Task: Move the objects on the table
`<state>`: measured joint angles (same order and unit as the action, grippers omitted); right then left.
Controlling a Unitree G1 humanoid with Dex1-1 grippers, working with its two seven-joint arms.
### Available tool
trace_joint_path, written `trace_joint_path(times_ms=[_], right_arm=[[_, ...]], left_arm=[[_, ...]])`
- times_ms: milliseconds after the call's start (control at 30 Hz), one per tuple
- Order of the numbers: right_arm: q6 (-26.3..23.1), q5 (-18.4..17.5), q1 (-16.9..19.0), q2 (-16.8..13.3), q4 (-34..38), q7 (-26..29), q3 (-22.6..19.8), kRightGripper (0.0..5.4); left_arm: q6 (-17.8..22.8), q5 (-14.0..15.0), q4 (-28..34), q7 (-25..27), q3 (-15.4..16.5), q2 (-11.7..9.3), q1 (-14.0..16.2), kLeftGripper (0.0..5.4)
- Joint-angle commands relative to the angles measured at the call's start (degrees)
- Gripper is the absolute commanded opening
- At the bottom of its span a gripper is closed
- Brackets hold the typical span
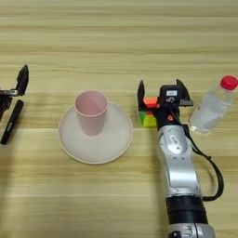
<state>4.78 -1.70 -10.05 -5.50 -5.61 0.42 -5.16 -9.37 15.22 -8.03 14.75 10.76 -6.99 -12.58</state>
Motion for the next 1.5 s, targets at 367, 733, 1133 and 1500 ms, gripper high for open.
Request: trace_joint_path(times_ms=[367,733,1133,1500], right_arm=[[1.36,-0.94,-1.49,0.52,-10.20,0.06,-1.57,5.40],[2.83,-1.13,-2.78,0.38,-16.06,0.77,-1.98,5.40],[3.90,-1.39,-3.75,0.19,-19.29,0.94,-2.46,5.40],[4.15,-1.02,-3.27,0.19,-19.16,1.01,-2.58,4.13]], left_arm=[[-4.16,-1.90,-12.60,-1.84,0.90,-0.57,-3.56,5.38],[-5.94,-1.98,-15.46,-1.83,0.86,-0.41,-3.91,5.38],[-6.08,-2.02,-16.00,-1.96,0.67,-0.20,-4.01,5.38],[-6.09,-1.89,-15.97,-2.21,0.78,-0.14,-3.72,5.40]])
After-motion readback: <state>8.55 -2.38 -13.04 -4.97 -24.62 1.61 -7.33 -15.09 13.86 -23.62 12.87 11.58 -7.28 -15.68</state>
